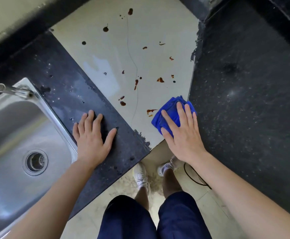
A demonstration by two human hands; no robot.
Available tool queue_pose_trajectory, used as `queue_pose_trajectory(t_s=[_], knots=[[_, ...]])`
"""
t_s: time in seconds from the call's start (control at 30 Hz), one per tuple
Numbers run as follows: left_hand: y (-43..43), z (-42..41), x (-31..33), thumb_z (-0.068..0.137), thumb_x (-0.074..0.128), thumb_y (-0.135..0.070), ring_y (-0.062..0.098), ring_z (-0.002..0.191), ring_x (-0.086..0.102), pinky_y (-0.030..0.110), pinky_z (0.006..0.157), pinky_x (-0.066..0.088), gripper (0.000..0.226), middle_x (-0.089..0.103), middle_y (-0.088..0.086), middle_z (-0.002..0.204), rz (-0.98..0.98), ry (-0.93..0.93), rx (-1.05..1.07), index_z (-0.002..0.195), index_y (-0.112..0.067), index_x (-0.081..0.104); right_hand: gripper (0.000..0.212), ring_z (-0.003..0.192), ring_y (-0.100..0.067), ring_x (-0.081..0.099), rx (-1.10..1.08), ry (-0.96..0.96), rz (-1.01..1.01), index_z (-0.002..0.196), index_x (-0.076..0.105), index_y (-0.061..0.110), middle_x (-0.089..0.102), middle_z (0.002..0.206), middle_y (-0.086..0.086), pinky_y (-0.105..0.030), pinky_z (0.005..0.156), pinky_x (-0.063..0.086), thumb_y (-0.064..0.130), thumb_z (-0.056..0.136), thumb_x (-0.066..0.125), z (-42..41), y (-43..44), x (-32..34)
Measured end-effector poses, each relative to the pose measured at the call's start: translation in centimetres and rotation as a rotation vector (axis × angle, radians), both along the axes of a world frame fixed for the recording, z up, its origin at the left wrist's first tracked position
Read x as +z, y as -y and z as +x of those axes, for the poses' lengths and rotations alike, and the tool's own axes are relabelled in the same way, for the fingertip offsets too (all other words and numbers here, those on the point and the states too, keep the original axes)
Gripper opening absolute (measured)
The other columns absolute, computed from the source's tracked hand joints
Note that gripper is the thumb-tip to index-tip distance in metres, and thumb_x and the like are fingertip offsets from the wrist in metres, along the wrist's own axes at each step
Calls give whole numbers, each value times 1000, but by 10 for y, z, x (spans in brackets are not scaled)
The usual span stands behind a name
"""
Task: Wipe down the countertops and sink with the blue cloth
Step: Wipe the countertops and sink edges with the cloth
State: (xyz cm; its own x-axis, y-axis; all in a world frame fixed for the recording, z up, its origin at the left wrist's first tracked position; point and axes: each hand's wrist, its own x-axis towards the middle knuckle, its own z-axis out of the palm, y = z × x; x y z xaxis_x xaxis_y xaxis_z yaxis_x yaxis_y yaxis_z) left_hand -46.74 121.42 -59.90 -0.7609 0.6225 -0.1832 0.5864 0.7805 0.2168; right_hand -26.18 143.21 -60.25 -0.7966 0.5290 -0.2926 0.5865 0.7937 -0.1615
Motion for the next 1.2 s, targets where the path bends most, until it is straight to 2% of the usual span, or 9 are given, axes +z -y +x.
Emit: queue_pose_trajectory(t_s=[0.13,0.3,0.47,0.6,0.73,0.93,1.0,1.1,1.2], knots=[[-5,5,0,94,37,-59,30,149,16,52,121,9,67,27,10,159,-10,6,23,143,-14,41,60,153,-37,-11,-26,-27,-1,160,12,32,-4,166,-17,-58,123,4,52,103,19,-14,1,-3],[-9,23,3,94,34,-57,29,150,14,51,122,10,73,24,8,162,-62,12,-49,151,-11,32,60,153,-37,-10,-55,-55,18,159,15,31,-3,166,-18,-57,123,4,52,103,16,-15,6,-5],[-9,8,8,93,36,-57,30,146,25,52,118,23,69,32,7,158,-28,10,-74,147,-14,42,58,153,-33,-16,43,-32,-54,159,6,36,-9,167,-14,-56,124,2,53,105,19,-1,36,4],[-9,2,9,93,36,-56,29,145,28,51,117,24,66,36,7,157,-12,20,-98,144,-15,47,59,153,-35,-13,112,-10,-93,159,6,36,-7,167,-15,-57,124,3,52,104,21,-3,53,5],[-4,3,7,94,36,-54,28,147,24,50,119,20,66,30,6,159,-17,24,-129,148,-17,41,59,154,-34,-9,234,-54,-96,159,13,37,-4,167,-14,-51,124,-3,55,104,24,-48,17,4],[-5,2,10,97,34,-51,30,146,25,50,118,21,60,30,7,159,-8,33,-122,147,-18,42,58,153,-36,-9,60,-69,-102,158,15,38,-5,167,-13,-51,123,-4,53,104,28,-157,-26,-1],[-6,-4,11,97,36,-50,31,143,28,50,115,25,59,31,9,157,37,41,-96,145,-17,42,57,153,-36,-7,70,-111,-87,158,17,36,-2,167,-13,-53,123,0,52,104,29,-138,-21,-2],[-8,-20,12,98,39,-46,33,145,24,52,116,23,59,28,13,157,103,25,18,147,-15,39,57,154,-33,-8,79,-152,-81,158,17,38,-1,168,-12,-53,124,2,53,105,26,-64,8,-3],[-15,-42,10,100,35,-47,35,148,18,52,119,16,58,22,14,160,41,3,34,149,-17,35,57,154,-30,-11,72,-91,-89,158,15,40,-4,168,-10,-53,125,3,55,104,26,-5,35,-1]])
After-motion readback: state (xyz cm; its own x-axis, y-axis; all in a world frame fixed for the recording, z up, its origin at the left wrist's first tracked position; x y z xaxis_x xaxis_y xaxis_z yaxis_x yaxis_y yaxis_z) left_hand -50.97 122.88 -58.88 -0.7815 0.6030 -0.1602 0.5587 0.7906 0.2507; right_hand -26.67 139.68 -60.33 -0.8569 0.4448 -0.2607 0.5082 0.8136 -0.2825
